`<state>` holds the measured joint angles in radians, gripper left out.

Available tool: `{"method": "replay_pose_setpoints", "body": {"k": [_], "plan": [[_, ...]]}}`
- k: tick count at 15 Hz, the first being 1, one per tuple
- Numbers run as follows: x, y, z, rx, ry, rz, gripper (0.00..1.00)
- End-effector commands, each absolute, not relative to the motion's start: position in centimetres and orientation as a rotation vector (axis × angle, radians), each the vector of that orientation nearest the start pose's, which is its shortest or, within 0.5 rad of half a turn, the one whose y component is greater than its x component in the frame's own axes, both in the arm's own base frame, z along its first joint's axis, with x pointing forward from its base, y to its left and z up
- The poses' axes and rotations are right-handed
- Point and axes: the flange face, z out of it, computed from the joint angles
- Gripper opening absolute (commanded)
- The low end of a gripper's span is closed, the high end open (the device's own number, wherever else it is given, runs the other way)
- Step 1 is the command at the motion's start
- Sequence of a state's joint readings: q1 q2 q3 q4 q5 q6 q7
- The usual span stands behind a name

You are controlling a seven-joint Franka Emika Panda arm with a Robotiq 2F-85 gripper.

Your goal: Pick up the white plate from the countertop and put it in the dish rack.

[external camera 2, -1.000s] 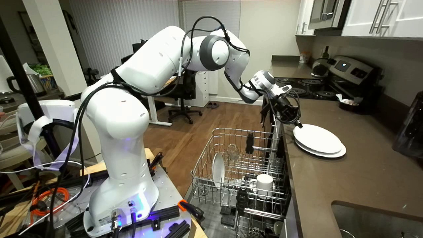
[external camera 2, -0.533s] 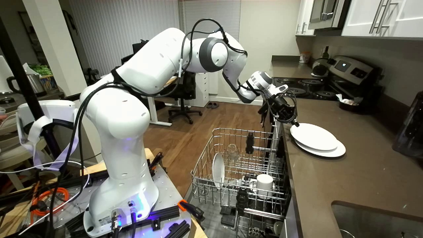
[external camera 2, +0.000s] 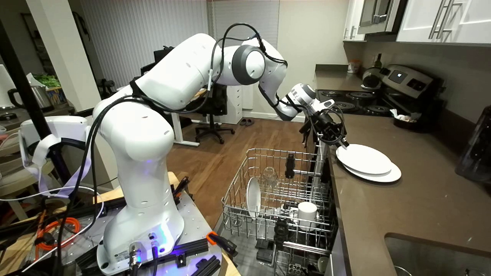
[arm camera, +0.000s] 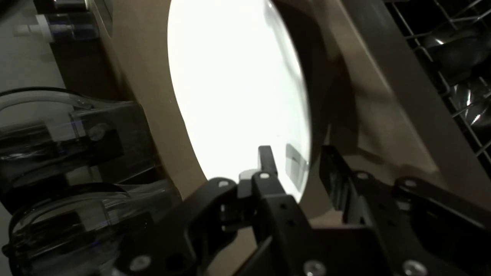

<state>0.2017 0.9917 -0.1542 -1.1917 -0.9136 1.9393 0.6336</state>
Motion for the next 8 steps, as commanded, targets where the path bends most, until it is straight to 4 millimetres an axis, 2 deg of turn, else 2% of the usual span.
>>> {"method": "replay_pose_setpoints", "body": {"k": [1, 2, 4, 6, 7, 8], "plan": [[75.4, 1.3, 19.3, 2.19, -0.058, 0.107, 0.34], [75.4, 1.2, 19.3, 2.186, -0.058, 0.105, 0.28], [75.3, 0.9, 19.1, 2.179, -0.057, 0.098, 0.28], [75.1, 0.6, 18.9, 2.175, -0.059, 0.091, 0.33], [75.1, 0.4, 18.8, 2.173, -0.06, 0.087, 0.32], [75.0, 0.3, 18.7, 2.17, -0.06, 0.084, 0.36]]}}
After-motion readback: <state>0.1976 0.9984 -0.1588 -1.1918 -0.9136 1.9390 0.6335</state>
